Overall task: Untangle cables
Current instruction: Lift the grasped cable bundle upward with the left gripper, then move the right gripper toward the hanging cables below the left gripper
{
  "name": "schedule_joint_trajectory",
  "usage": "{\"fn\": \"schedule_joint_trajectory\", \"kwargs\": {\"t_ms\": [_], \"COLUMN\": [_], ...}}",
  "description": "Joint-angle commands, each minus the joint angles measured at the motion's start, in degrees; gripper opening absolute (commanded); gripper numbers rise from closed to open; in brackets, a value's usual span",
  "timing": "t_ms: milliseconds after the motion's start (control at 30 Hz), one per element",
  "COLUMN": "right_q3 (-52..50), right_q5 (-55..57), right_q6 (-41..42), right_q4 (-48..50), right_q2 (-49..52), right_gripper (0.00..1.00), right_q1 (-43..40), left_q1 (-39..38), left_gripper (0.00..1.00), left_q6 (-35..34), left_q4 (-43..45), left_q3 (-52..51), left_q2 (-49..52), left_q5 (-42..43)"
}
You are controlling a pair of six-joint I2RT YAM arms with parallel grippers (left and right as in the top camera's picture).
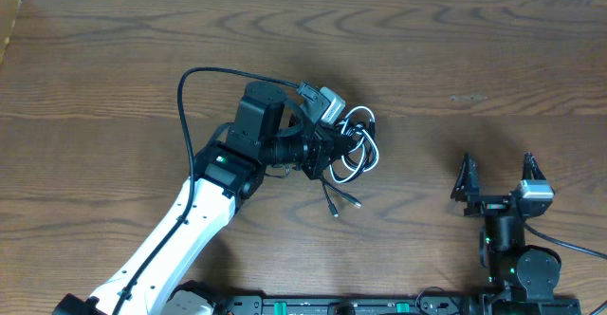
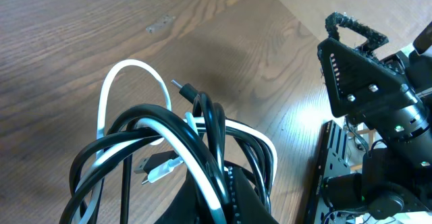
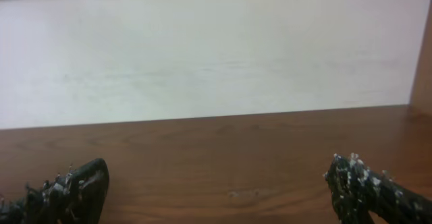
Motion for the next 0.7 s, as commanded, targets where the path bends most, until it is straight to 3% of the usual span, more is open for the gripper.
{"fn": "schedule_joint_trajectory", "kwargs": {"t_ms": [0,133,433,667], "right_q3": [1.2,6.0,21.9,35.3], "right_q5": [-3.8,-7.1,-7.5,-14.8], "right_q6": [6.7,11.6,11.2,11.1], "right_q4": [0.2,-3.4,-20.0,-27.4], "right_q2": [-0.1,-0.1,3.9,14.8], "right_gripper": [0.99,0.99,0.99,0.99], "right_q1": [-0.2,-0.2,-0.2,-0.2], "left_q1": [0.0,0.0,0.0,0.0], "left_gripper": [0.07,0.07,0.07,0.07], "left_q6": [0.9,0.5,-2.6,-10.9], "left_q4": [0.1,0.2,1.3,7.2], "left_q3": [0.7,0.7,0.7,0.7], "left_q2": [-1.2,-1.2,-1.2,-1.2], "left_q5": [0.9,-0.7,-7.8,-8.0]}}
